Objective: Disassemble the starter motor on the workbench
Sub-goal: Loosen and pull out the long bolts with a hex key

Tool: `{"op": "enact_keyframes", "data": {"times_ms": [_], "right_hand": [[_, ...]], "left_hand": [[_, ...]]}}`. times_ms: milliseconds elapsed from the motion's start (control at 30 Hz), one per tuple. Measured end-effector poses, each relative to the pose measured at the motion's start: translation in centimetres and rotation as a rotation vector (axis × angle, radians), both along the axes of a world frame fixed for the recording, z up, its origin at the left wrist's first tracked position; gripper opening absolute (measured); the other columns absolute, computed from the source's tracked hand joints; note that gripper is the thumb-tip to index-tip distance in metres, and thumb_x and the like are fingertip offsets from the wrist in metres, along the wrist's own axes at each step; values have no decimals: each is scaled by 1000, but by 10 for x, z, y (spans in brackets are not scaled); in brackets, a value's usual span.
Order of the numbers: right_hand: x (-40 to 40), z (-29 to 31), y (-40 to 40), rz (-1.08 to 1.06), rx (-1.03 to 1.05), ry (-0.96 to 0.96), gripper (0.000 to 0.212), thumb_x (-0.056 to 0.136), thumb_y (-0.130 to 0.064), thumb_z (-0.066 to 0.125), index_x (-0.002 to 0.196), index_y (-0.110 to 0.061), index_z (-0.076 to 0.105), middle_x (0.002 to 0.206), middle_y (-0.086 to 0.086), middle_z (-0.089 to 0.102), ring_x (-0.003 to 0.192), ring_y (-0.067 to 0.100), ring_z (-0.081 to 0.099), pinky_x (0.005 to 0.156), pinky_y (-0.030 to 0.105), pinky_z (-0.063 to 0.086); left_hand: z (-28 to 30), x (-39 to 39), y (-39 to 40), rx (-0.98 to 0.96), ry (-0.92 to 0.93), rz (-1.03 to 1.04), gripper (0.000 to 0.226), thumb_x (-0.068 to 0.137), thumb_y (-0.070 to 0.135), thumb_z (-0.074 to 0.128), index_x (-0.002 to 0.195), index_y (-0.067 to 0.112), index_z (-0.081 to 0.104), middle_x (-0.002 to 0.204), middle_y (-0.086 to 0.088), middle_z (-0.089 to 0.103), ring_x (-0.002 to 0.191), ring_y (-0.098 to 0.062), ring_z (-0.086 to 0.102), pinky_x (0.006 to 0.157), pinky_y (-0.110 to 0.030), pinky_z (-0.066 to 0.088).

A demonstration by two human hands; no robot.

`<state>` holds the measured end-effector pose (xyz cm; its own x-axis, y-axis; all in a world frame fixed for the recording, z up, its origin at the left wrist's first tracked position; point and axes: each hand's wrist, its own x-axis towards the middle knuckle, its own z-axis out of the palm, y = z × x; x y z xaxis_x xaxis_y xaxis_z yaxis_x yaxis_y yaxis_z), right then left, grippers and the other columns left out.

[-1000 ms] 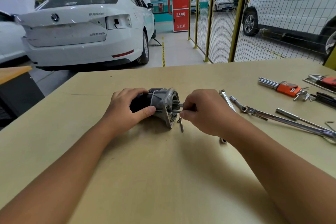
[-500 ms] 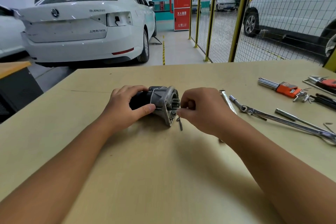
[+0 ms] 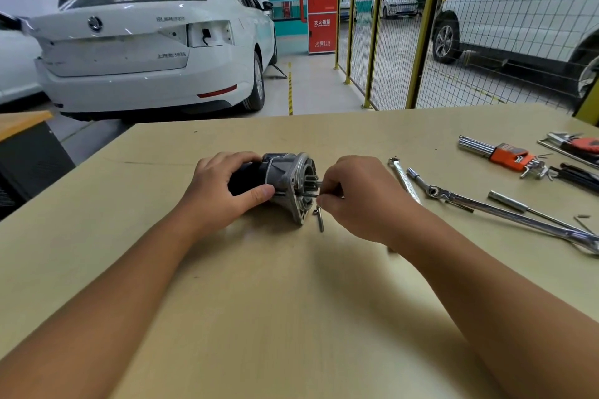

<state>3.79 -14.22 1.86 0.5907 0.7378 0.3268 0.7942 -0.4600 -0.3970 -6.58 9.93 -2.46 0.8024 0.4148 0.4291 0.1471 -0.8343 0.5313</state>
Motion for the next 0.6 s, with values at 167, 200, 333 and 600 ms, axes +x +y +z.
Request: {"op": "enact_keyframes", "data": {"times_ms": [167,200,333,600], "right_hand": [[-2,2,-2,-24,27,-27,5,88,-26,71,85,-24,74,86,-9,60,86,20,59,79,44,54],[-2,3,-2,-27,37,-31,4,88,-26,72,85,-25,75,86,-10,60,87,19,60,79,44,54],[-2,3,-2,-61,18,-78,4,88,-31,73,86,-28,74,88,-11,62,90,17,59,81,44,52],[1,0,0,-25,3,14,19,90,-33,71,75,-26,62,75,-10,55,72,8,50,60,30,40]], "left_hand": [[1,-1,-1,-5,8,1,73,67,83,58,130,46,60,123,17,56,122,-16,39,100,-35,35],[1,-1,-2,-3,8,2,74,67,83,58,130,45,60,123,17,56,122,-16,39,100,-35,35],[2,0,-2,1,7,6,75,66,82,57,131,44,60,122,19,54,121,-15,39,100,-34,34],[2,0,-3,-9,25,5,74,67,83,57,132,46,59,123,16,54,121,-17,39,99,-34,34]]}}
